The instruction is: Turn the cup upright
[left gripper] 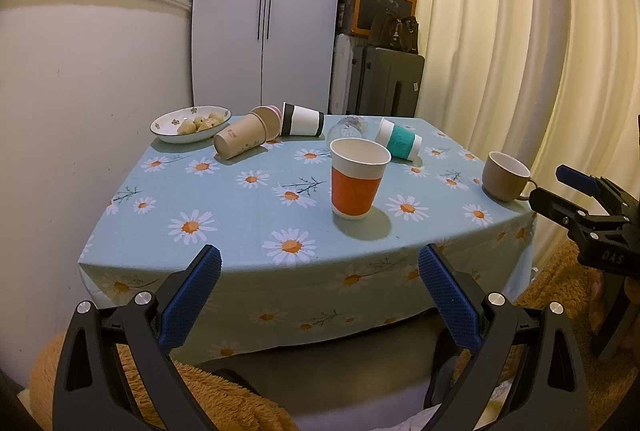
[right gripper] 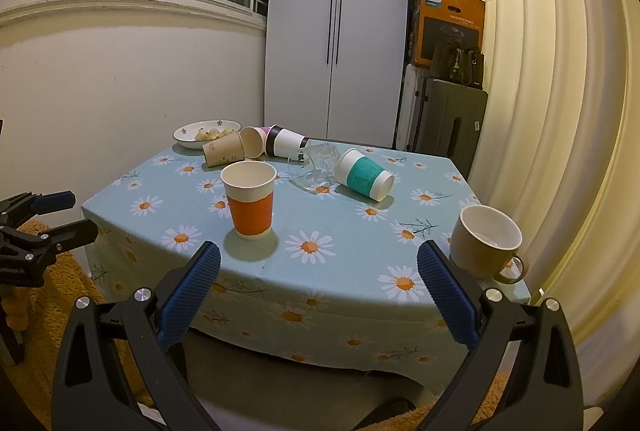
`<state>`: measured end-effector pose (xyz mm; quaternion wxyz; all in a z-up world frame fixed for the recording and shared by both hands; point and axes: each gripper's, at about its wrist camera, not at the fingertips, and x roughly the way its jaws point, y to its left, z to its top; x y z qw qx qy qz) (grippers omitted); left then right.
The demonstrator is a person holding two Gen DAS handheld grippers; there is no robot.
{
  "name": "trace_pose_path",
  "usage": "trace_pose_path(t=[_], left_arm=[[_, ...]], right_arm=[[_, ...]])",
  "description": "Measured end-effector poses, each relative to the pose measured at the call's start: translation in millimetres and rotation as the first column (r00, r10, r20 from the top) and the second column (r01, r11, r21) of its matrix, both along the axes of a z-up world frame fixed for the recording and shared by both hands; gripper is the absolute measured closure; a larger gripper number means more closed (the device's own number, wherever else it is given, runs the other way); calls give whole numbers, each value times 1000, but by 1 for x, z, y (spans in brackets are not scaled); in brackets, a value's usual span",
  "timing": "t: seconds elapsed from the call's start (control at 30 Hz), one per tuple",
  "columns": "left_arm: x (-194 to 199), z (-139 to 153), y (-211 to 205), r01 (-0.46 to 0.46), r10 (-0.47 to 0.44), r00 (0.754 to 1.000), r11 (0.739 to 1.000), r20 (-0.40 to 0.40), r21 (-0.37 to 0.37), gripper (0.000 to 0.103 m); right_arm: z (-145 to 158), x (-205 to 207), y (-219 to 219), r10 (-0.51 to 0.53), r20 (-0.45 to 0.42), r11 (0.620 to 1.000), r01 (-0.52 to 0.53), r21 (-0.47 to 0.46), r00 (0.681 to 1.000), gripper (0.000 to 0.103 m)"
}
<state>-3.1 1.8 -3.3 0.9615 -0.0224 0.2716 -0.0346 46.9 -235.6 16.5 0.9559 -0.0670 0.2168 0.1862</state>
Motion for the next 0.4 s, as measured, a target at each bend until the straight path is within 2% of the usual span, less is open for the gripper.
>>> trace_pose_path(t=[0.4], left_arm=[[0, 0, -1, -5, 5, 1000, 1000, -7, -3, 7]], right_arm=[[0, 0, 0, 1, 0, 1000, -1, -2, 1000, 5]])
